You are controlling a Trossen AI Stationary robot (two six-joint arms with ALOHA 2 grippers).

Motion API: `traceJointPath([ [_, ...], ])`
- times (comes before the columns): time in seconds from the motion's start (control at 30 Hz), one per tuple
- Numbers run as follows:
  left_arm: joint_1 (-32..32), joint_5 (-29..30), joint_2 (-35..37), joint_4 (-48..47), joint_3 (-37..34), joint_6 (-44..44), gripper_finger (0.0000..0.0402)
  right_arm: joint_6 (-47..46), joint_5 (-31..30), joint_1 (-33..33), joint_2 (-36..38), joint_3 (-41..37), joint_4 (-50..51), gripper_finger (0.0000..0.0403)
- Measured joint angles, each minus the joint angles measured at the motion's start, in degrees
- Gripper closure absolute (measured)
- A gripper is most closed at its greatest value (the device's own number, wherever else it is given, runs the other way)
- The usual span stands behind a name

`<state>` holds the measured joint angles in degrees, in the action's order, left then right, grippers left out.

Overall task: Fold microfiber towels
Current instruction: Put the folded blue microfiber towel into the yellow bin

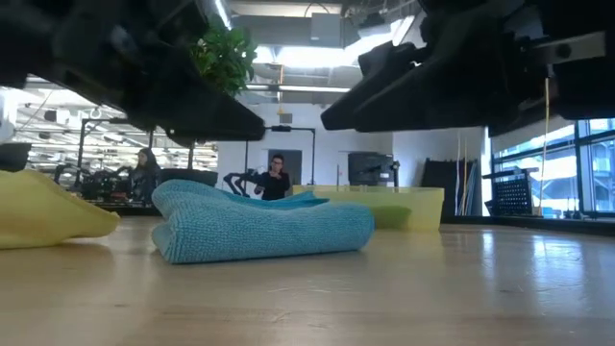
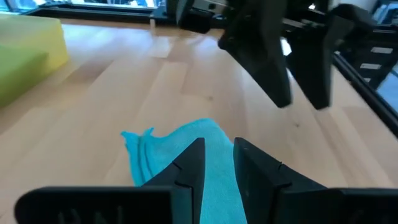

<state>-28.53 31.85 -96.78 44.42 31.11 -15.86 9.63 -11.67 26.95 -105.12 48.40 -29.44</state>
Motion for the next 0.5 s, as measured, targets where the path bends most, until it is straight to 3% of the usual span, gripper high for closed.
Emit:
traceJointPath([
  [0.5, 2.51, 0.36, -1.89, 0.13, 1.03, -0.5, 0.0326, 2.78, -2.99, 0.51, -4.31, 0.02, -1.28, 0.0208],
])
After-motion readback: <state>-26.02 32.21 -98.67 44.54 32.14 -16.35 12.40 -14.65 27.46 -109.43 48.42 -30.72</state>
